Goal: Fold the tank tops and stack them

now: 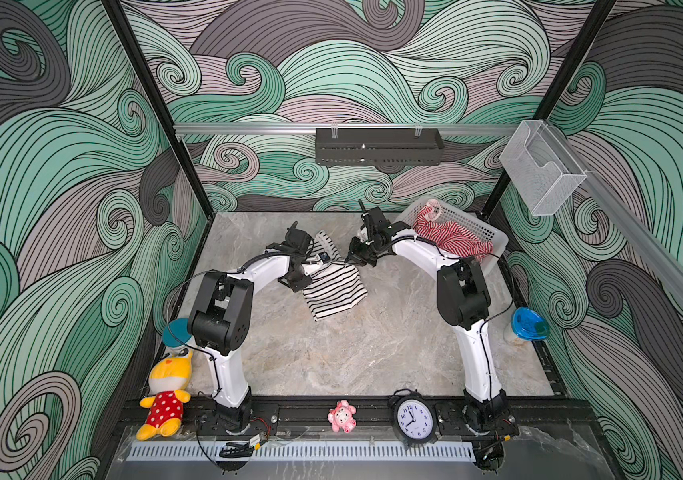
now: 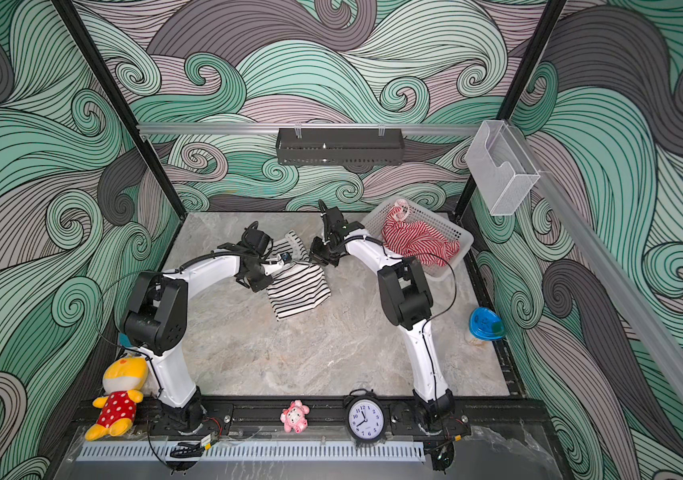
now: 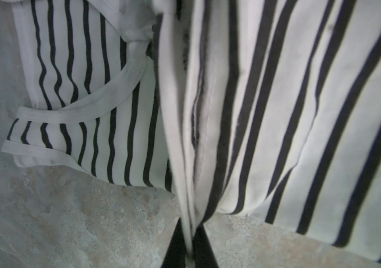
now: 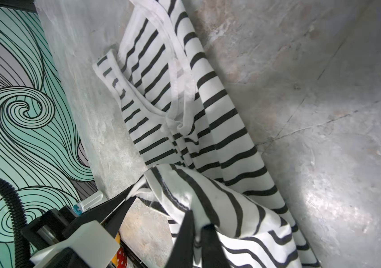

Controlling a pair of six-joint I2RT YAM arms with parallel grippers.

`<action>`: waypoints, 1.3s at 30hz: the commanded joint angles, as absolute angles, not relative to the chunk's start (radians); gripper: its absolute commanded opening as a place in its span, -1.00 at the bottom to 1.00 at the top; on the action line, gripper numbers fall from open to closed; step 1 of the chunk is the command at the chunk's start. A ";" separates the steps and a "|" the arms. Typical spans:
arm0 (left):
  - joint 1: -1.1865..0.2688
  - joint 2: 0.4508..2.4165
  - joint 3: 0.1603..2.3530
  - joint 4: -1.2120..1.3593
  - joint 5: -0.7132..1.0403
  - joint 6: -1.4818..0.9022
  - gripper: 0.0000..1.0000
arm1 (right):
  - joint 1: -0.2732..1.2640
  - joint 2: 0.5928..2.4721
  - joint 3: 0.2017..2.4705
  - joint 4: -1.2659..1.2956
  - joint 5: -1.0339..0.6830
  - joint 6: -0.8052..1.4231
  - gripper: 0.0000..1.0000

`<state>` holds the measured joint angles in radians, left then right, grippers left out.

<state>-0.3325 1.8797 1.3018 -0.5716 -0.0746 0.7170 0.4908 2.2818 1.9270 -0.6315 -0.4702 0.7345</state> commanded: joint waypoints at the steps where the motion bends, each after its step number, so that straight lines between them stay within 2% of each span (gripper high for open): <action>1: -0.315 1.892 1.342 -0.519 -0.133 0.652 -0.39 | 0.478 2.289 1.963 -0.650 -0.483 0.700 0.00; 3: -0.311 1.872 1.333 -0.485 -0.162 0.611 -0.26 | 0.479 2.234 1.914 -0.614 -0.453 0.683 0.28; 7: -0.310 1.779 1.267 -0.428 -0.197 0.551 -0.18 | 0.487 2.085 1.732 -0.512 -0.420 0.703 0.33; 10: -0.318 1.701 1.228 -0.496 -0.093 0.553 -0.18 | 0.514 1.982 1.584 -0.461 -0.397 0.727 0.18; 15: -0.384 1.642 1.186 -0.598 0.070 0.550 -0.18 | 0.575 1.893 1.421 -0.435 -0.341 0.731 -0.53; 18: -0.449 1.659 1.152 -0.586 0.074 0.563 -0.19 | 0.593 1.897 1.368 -0.408 -0.335 0.744 -0.85; 22: -0.518 1.745 1.154 -0.574 0.010 0.546 -0.22 | 0.597 1.918 1.301 -0.322 -0.329 0.775 -0.94; 27: -0.532 1.865 1.173 -0.591 -0.041 0.547 -0.28 | 0.597 1.962 1.257 -0.316 -0.292 0.788 -1.00; 39: -0.635 1.809 1.011 -0.698 0.023 0.579 -0.32 | 0.613 1.869 0.965 -0.263 -0.263 0.830 -0.95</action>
<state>-0.6067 1.7840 1.0664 -0.5564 -0.0135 0.5686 0.6018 1.8641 1.0428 -0.2115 -0.2989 0.7963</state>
